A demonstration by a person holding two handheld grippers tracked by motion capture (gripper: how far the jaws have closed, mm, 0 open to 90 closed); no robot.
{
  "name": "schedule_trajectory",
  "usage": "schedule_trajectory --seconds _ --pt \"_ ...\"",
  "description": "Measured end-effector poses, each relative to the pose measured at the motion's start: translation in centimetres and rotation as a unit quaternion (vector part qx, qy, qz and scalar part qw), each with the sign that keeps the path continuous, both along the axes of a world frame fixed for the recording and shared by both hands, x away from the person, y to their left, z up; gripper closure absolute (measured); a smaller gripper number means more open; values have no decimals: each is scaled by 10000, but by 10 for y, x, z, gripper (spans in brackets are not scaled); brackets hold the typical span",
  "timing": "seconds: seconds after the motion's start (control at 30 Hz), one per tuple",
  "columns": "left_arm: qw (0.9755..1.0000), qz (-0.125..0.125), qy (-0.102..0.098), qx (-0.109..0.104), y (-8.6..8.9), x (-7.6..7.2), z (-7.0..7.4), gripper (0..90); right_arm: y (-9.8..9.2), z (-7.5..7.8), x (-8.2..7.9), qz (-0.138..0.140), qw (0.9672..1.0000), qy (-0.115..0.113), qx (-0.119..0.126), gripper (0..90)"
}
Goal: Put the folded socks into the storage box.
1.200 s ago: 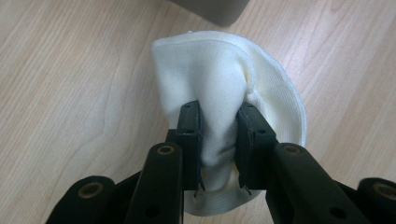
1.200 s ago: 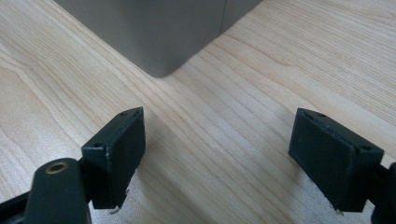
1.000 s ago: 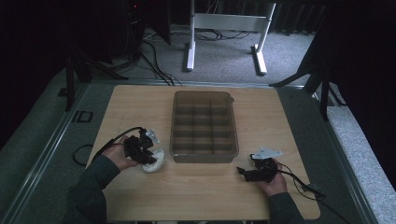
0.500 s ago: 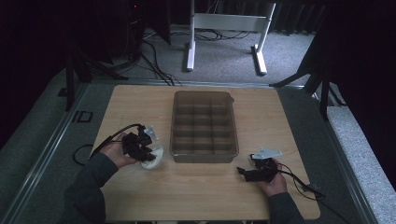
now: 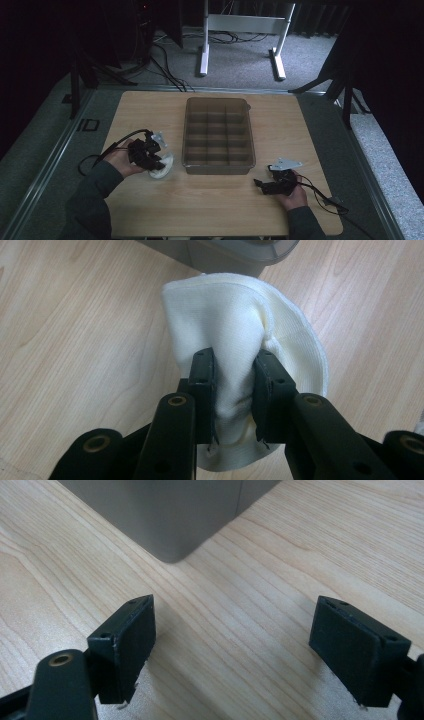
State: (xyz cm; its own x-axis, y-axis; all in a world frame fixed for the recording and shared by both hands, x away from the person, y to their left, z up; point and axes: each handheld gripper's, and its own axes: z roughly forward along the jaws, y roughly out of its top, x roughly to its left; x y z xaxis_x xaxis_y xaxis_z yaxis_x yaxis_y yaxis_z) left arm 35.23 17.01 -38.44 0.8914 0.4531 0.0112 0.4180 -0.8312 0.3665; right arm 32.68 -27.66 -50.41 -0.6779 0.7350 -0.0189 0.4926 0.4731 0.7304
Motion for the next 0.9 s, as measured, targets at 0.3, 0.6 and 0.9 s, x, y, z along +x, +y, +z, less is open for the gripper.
schedule_trajectory --seconds 0.3,0.6,0.9 --pt "10000 -73 -21 3 -1 0 7 737 0 0 0 2 10000 -3 -1 183" --pt "9997 -126 -47 -195 -2 1 13 737 0 0 0 7 10000 -15 -3 183" --pt "9997 -180 -107 -110 -3 3 24 737 0 0 0 9 10000 -8 -5 183"
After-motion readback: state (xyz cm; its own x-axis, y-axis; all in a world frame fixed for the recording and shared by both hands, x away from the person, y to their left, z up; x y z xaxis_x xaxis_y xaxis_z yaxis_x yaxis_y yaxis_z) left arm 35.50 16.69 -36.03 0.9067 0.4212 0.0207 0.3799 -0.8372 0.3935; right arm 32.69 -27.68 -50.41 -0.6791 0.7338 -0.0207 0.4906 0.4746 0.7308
